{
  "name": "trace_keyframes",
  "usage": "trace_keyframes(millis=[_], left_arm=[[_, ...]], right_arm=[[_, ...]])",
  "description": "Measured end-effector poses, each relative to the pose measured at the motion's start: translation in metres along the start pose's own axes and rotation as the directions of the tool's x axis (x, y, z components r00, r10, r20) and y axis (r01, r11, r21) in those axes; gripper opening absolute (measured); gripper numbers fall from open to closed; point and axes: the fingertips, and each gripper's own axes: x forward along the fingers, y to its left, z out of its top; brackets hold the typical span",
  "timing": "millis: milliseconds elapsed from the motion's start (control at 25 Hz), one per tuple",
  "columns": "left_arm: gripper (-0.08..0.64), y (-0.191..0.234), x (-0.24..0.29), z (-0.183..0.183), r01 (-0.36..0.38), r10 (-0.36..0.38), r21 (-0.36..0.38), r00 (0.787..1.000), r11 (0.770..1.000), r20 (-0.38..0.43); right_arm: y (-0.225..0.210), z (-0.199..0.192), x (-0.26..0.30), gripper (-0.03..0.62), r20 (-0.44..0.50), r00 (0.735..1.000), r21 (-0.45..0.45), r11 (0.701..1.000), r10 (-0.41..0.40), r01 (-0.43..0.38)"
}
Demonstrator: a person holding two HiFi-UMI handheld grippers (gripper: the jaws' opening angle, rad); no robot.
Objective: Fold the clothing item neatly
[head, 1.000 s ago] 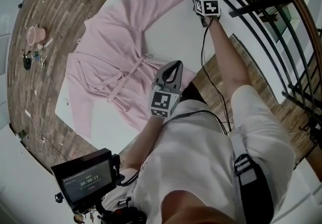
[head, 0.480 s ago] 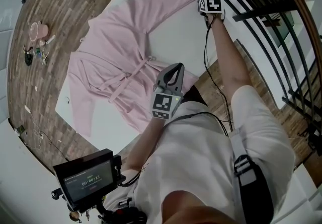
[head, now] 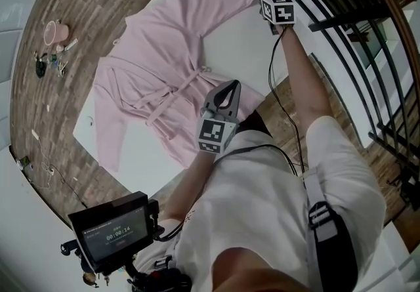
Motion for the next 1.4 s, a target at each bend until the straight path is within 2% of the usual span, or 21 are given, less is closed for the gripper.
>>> trace_keyframes(millis=[200, 400, 560, 760, 1400], left_arm=[[0.003, 0.014, -0.015, -0.007, -0.025, 0.024, 0.014, 0.999, 1.0, 0.029], [0.003, 0.024, -0.037, -0.017, -0.054, 0.054, 0.007, 0.998, 0.999, 0.044], [0.003, 0.01, -0.064, -0.007, -0.071, 0.069, 0.021, 0.995, 0.997, 0.071], [0.003, 0.012, -0.082, -0.012, -0.095, 0.094, 0.006, 0.993, 0.995, 0.074], [0.003, 0.027, -0.111, -0.018, -0.13, 0.13, 0.0, 0.987, 0.991, 0.092]], right_arm=[[0.048, 0.021, 0.002, 0.048, 0.072, 0.995, -0.076, 0.995, 0.071, -0.066], [0.098, 0.03, 0.0, 0.048, 0.096, 0.986, -0.143, 0.982, 0.139, -0.124], [0.123, 0.036, -0.019, 0.048, 0.076, 0.984, -0.192, 0.971, 0.162, -0.145], [0.143, 0.021, -0.018, 0.048, 0.032, 0.984, -0.226, 0.961, 0.173, -0.162], [0.2, 0.003, -0.009, 0.049, -0.008, 0.974, -0.27, 0.937, 0.227, -0.22]])
